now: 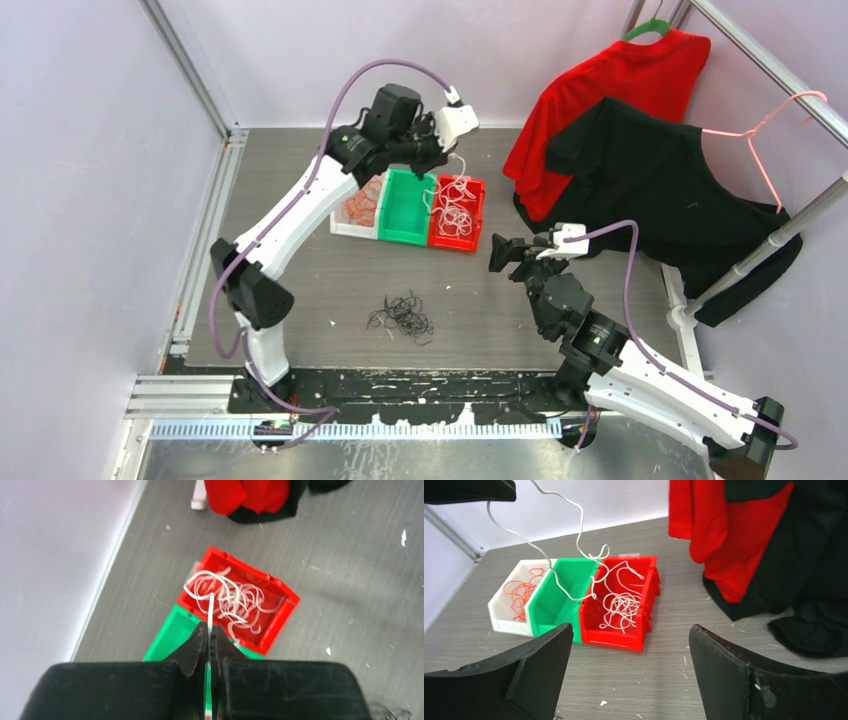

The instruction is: Untangle the cables

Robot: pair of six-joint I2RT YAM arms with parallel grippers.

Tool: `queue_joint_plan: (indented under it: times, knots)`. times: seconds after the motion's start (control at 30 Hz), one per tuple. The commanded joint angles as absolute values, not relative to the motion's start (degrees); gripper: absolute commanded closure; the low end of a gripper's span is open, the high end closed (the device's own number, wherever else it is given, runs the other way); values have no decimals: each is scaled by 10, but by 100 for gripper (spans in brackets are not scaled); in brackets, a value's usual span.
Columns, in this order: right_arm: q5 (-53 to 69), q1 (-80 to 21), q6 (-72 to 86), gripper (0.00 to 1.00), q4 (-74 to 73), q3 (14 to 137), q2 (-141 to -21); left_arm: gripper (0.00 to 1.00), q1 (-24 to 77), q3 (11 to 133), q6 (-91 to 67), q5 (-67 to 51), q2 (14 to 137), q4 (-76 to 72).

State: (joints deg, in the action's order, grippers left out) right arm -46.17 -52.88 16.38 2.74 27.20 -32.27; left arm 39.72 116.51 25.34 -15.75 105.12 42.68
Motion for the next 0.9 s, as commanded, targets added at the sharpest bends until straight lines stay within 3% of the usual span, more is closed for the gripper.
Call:
queue_joint_plan:
  times: [0.0, 0.33, 0.6, 0.87]
  knots:
    - [-519, -528, 163, 10, 16, 272, -309, 100, 404, 1249, 249, -148, 1102, 382]
    - [-520, -526, 160, 10, -1, 258, -280, 100, 408, 1301, 279, -95, 1203, 359]
    - [-521, -521, 166, 9, -9, 243, -262, 100, 415, 1258, 284, -33, 1209, 342]
    - [-516, -516, 197, 9, -19, 253, -301, 100, 433, 1212, 238, -46, 1213, 378]
